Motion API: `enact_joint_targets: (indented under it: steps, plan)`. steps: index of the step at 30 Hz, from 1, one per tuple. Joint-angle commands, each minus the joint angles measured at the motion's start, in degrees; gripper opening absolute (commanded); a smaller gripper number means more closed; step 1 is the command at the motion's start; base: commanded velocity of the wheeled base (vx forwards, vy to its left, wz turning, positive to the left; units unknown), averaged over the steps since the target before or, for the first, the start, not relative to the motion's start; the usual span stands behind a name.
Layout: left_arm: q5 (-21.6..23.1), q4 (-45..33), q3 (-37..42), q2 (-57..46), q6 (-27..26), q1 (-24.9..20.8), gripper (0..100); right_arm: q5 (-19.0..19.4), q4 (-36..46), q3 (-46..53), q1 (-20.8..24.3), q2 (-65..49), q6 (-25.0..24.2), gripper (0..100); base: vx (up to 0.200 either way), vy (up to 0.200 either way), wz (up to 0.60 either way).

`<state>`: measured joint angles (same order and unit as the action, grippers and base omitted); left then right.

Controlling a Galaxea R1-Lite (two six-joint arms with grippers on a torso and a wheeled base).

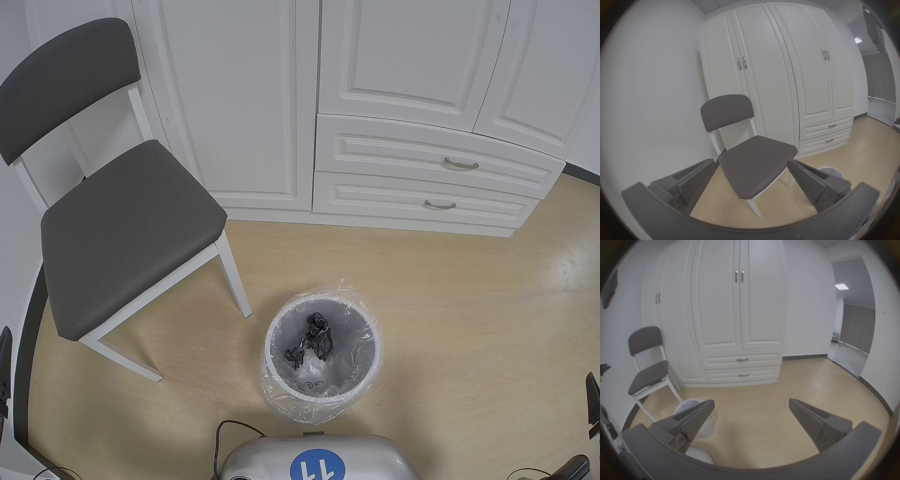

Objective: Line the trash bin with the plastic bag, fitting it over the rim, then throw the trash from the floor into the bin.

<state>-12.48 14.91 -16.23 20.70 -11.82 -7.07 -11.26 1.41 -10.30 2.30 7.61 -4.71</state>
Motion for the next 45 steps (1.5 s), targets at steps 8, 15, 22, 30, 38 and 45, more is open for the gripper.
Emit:
enact_joint_targets:
  steps: [8, 15, 22, 30, 38, 45]
  plan:
    - [0.4, -0.8, 0.3, -5.1, 0.2, 2.5, 100, 9.0, -0.9, 3.3, -2.6, -7.6, -0.9, 100, 0.000, 0.000, 0.00]
    - [0.4, -1.5, 1.1, -7.2, 0.2, 3.6, 100, 11.4, -6.9, 10.1, -2.6, -7.6, 0.0, 100, 0.000, 0.000, 0.00]
    - [0.5, -3.7, 1.4, -10.2, 0.2, 6.3, 100, 11.5, -4.9, 10.3, -2.5, -7.6, 0.1, 100, 0.000, 0.000, 0.00]
    - [3.3, -10.1, 0.0, -15.4, 0.2, 9.4, 100, 10.5, -3.5, 10.3, -2.5, -7.6, 3.9, 100, 0.000, 0.000, 0.00]
    - [4.1, -11.0, 0.8, -15.9, 0.1, 10.1, 100, 10.3, -3.0, 10.3, -2.5, -7.6, 4.2, 100, 0.000, 0.000, 0.00]
    - [6.6, -13.3, 3.7, -17.8, 0.1, 8.4, 100, 10.2, -3.0, 10.3, -2.4, -7.6, 3.7, 100, 0.000, 0.000, 0.00]
